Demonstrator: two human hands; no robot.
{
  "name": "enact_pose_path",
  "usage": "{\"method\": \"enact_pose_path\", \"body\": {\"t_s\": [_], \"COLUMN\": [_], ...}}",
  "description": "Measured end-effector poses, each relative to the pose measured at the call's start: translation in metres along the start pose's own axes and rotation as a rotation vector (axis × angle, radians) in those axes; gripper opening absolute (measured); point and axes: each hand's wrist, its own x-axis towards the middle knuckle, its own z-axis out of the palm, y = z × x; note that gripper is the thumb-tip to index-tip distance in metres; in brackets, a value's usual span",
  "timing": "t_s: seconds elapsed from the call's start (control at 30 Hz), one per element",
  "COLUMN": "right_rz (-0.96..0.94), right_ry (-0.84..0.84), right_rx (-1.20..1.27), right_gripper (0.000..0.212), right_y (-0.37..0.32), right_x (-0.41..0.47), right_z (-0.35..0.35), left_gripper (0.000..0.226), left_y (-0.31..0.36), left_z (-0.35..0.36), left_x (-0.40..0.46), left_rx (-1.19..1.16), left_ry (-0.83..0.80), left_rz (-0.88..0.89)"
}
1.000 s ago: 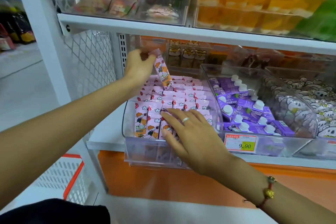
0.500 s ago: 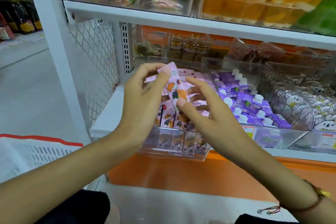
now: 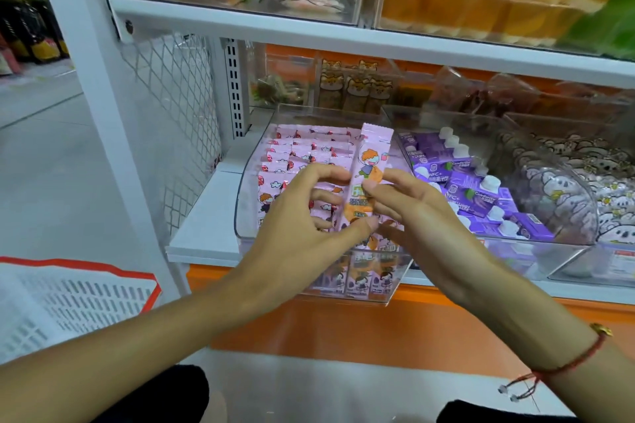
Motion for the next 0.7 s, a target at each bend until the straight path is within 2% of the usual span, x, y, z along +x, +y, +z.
{"method": "enact_pose_path", "body": {"t_s": [0.23,0.33,0.4,0.5,0.57,0.7], "right_rz": [-0.109,-0.203,-0.298,-0.420,-0.439,-0.355], "right_ry": [-0.018,-0.025,0.081,0.224,0.218,0.122], "right_rx": [-0.028,-0.108,-0.185,-0.259,-0.280,-0.254], "right_gripper": [0.035,0.032,0.028,0.026,0.025,0.013], "right_y": [-0.006,-0.008,-0.006,-0.004,-0.005,-0.010], "right_x": [0.001,-0.003,-0.007,-0.011,-0.013,-0.017], "right_z": [0.002,0.004,0.009,0.014,0.014,0.016], "left_gripper": [0.036,0.029,0.029,0.041,0.042,0.034], "left_y": [-0.001,-0.002,-0.003,-0.004,-0.003,0.001], "left_z": [0.001,0.001,0.002,0.004,0.003,-0.005], "left_x": [0.000,-0.001,-0.002,-0.002,-0.002,0.004], "left_rx": [0.040,0.109,0.191,0.292,0.262,0.134], "left_ry": [0.022,-0.010,0.001,0.065,0.087,0.068], "left_rz": [0.077,0.117,0.148,0.205,0.197,0.101]}}
